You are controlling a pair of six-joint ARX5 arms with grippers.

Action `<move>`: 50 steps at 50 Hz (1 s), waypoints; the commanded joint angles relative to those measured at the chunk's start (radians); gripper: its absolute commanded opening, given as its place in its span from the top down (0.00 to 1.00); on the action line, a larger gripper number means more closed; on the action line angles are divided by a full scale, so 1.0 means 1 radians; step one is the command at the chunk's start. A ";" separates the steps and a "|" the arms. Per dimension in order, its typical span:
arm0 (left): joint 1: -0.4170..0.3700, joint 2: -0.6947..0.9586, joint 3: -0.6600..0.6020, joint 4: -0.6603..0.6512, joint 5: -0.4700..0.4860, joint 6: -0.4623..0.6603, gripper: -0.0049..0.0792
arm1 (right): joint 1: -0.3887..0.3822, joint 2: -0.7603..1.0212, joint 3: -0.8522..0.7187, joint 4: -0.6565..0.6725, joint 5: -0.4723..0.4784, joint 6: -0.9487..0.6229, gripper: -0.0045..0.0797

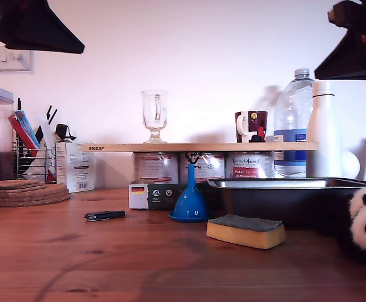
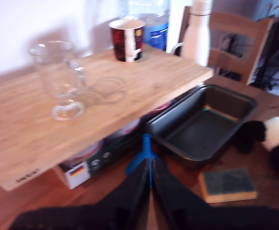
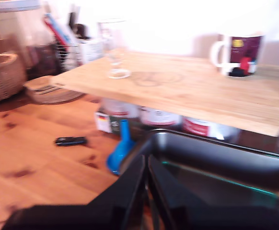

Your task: Pick up the glass cup and place it on the shelf at the back

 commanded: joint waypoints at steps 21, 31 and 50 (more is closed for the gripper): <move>0.027 -0.151 -0.197 0.095 -0.100 -0.059 0.97 | -0.013 -0.027 0.001 -0.005 0.082 -0.045 0.96; 0.072 -0.213 -0.253 0.101 -0.104 -0.081 0.97 | -0.071 -0.105 0.001 -0.118 0.131 -0.040 0.96; 0.157 -0.326 -0.394 0.191 -0.127 -0.182 0.97 | -0.209 -0.371 0.001 -0.316 0.124 -0.034 0.96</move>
